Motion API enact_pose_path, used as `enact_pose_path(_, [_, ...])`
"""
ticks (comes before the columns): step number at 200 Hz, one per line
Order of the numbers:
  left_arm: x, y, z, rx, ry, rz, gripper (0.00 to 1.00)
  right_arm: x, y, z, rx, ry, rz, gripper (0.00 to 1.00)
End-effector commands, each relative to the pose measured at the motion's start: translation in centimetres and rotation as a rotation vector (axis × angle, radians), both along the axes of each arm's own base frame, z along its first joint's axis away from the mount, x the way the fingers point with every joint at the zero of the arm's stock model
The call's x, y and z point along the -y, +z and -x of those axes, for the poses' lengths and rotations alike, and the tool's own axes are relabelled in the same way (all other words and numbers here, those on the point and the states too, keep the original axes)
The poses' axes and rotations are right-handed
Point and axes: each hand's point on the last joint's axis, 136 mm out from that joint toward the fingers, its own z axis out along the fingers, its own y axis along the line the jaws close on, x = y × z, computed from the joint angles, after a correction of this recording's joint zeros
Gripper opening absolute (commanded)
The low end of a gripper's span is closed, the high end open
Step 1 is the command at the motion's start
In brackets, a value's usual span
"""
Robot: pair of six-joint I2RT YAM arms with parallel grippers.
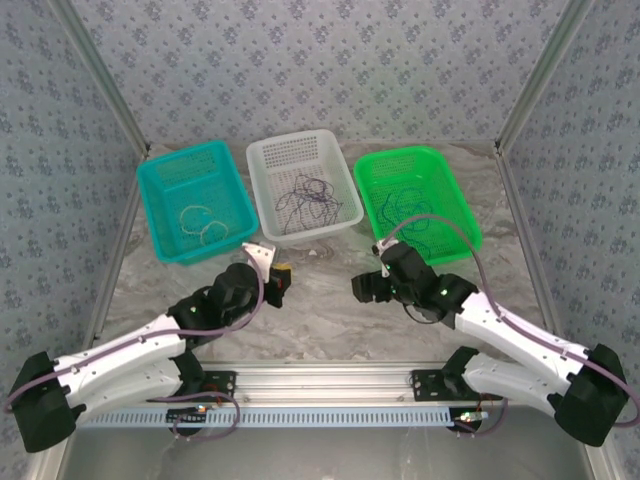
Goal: Untangle the cables
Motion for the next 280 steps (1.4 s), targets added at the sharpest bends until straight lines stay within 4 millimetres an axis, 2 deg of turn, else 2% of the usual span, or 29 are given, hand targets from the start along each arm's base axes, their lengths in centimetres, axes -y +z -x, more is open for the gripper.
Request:
enact_pose_path(1, [1.0,2.6,-0.2,0.024,-0.028,0.045,0.00,-1.2,1.1,0.1,0.053,0.042,-0.012,0.83])
enact_pose_path(24, [1.8,2.9,-0.1,0.004,-0.043,0.086,0.00,-3.7,1.8,-0.2,0.118,0.093,-0.045,0.84])
enact_pose_path(69, [3.4,4.6,0.1,-0.019,-0.086,0.181,0.00,-7.0,1.8,-1.1,0.237,0.109,-0.088,0.88])
enact_pose_path(92, [4.1,5.3,0.5,-0.029,-0.125,0.227,0.00,-8.0,1.6,-1.5,0.290,0.111,-0.124,1.00])
enact_pose_path(136, [5.2,6.3,1.7,-0.044,-0.206,0.302,0.00,-9.3,1.6,-3.0,0.363,0.102,-0.126,1.00])
enact_pose_path(179, [5.7,7.5,2.6,-0.047,-0.257,0.357,0.00,-10.3,0.5,-4.7,0.354,0.061,-0.107,1.00])
enact_pose_path(191, [5.8,8.1,2.9,-0.041,-0.273,0.373,0.00,-9.8,-0.3,-5.4,0.319,0.001,-0.090,0.98])
enact_pose_path(203, [5.7,8.8,3.1,-0.031,-0.281,0.386,0.00,-9.0,-1.9,-5.9,0.251,-0.049,-0.053,0.94])
enact_pose_path(222, [5.3,9.7,3.3,-0.010,-0.282,0.396,0.00,-8.3,-3.9,-5.9,0.180,-0.090,-0.014,0.87])
enact_pose_path(259, [4.2,11.7,3.5,0.047,-0.269,0.414,0.00,-7.1,-7.6,-4.2,0.069,-0.097,0.027,0.78])
enact_pose_path(280, [3.5,12.8,3.4,0.084,-0.253,0.391,0.00,-5.7,-9.4,-3.1,0.017,-0.118,0.070,0.73])
